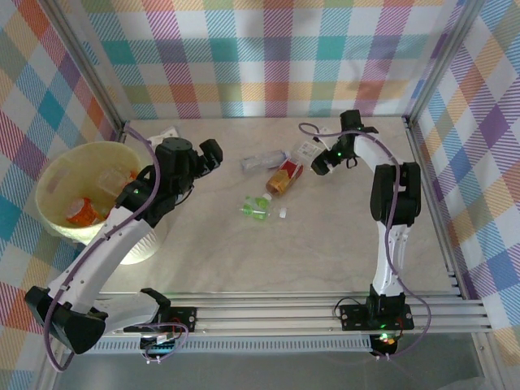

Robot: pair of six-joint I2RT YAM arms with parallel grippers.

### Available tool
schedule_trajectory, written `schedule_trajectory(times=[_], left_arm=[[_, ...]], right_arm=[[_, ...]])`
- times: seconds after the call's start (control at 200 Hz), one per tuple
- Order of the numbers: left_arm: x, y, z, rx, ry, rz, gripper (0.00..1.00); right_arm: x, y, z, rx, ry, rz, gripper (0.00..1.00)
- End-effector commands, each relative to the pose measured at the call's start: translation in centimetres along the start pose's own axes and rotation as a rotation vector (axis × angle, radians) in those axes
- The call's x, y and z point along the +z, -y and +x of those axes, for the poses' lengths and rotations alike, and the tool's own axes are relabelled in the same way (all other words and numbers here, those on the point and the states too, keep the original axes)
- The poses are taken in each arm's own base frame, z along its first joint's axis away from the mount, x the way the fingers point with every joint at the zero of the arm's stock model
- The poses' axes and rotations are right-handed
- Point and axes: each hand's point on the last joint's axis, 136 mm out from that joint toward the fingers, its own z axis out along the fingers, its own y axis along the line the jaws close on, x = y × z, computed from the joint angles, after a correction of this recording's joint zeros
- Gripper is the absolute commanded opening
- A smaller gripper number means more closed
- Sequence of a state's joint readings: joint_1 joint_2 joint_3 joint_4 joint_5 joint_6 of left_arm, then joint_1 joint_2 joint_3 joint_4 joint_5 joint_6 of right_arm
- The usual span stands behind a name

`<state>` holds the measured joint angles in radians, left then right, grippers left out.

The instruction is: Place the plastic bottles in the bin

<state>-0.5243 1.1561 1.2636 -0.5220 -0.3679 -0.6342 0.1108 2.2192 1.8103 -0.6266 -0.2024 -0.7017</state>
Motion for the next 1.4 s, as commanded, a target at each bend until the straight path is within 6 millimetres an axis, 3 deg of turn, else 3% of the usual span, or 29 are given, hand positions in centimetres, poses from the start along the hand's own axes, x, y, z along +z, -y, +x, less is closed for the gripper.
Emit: schedule_trajectory(times=[0.0,0.4,0.625,0.755,0.89,1.085,1.395], left_arm=[[-0.6,-0.5,-0.2,-0.009,0.020,-0.018,1.00],[-0.1,-0.5,0.1,0.000,0.008,-0.033,1.00],[0.3,0.2,0.5,-0.004,-0.012,-0.001,1.00],[0.7,0.9,1.0,0.000,-0.046,0.026,1.00],[1.3,2.1,1.9,-0.001,-0.095,0.076,1.00],[3.3,3.9,4.9,0.015,-0.220,0.123,1.00],[6.8,7.7,9.9,0.058,-0.346,0.186,1.00]], right_arm=[[0.4,-0.9,0.5,-0.020,-0.018,-0.070,1.00],[2.2,1.1,-0.6,-0.006,0.012,0.005,1.00],[1.4,0.6,-1.6,0.013,0.089,0.056,0.84],[0.8,0.7,-0.8,0.048,0.090,0.102,0.72],[-0.9,0.9,-0.7,0.126,0.126,0.171,0.65],[-4.3,-0.3,0.2,0.266,0.228,0.244,0.61],[-8.4,-5.2,3.1,0.566,0.392,0.221,0.57]])
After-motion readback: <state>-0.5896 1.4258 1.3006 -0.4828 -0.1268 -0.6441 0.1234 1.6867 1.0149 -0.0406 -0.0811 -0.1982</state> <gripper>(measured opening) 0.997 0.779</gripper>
